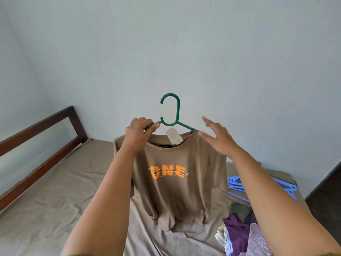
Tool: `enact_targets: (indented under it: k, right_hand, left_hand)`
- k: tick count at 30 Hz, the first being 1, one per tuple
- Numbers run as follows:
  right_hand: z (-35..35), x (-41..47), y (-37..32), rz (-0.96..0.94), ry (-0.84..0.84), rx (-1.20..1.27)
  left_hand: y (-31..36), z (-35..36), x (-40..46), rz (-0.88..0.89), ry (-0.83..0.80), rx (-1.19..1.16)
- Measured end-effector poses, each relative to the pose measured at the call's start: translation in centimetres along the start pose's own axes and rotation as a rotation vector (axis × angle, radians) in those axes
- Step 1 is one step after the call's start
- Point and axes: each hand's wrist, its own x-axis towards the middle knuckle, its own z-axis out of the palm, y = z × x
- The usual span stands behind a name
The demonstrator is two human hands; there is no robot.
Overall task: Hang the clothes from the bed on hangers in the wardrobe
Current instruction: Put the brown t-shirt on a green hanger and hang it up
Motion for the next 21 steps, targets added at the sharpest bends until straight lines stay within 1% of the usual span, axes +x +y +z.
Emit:
enact_targets:
  k: [2, 3, 5, 6, 8, 11, 12, 13, 16, 17, 18, 20, 21]
  right_hand:
    - [0.8, -0.8, -0.3, -0.134, 0.012, 0.012]
    - [1.2, -0.9, -0.3, -0.186, 0.076, 0.019]
    - [1.3, -0.7, -0.3, -0.223, 0.215, 0.067]
    - [1.1, -0.4, -0.3, -0.225, 0.234, 0.09]
    - [0.4, 0.1, -0.4, -0.219, 0.177, 0.108]
    - [-0.9, 0.4, -0.6, -0.106, -0.019, 0.284]
    - [-1.3, 0.5, -0.7, -0.073, -0.049, 0.338]
    - [-1.6, 0.6, -0.8, -0.061, -0.036, 0.34]
    - [-1.5, 1.0, -1.4, -0.052, 0.078, 0.158]
    - [-1.2, 0.9, -1.9, -0.047, 0.066, 0.13]
    - [-0.8, 0.8, -2.4, -0.041, 0.019, 0.111]
    - [0.3, 0.5, -3.3, -0.1, -0.069, -0.006]
    - [0.8, 0.4, -3.5, -0.132, -0.058, -0.075]
  left_hand:
    - [0.1, -0.1, 0.3, -0.003, 0.001, 0.007]
    - [0.1, -0.2, 0.4, -0.001, -0.005, 0.011]
    - [0.1, -0.4, 0.7, 0.008, -0.011, 0.013]
    - [0.2, -0.5, 0.8, 0.014, -0.007, 0.013]
    - [0.1, -0.7, 0.9, 0.019, 0.004, 0.009]
    - [-0.2, -1.1, 1.0, 0.024, 0.005, -0.005]
    - [-0.3, -1.3, 0.9, 0.031, 0.0, -0.011]
    - [-0.3, -1.4, 0.9, 0.04, -0.006, -0.022]
    - [0.1, -1.2, 1.0, 0.055, -0.021, -0.045]
    - [0.1, -1.0, 1.0, 0.053, -0.02, -0.048]
    - [0.2, -0.9, 1.1, 0.05, -0.015, -0.051]
    - [0.3, -0.8, 1.2, 0.041, -0.006, -0.052]
    - [0.4, -0.8, 1.2, 0.038, -0.002, -0.05]
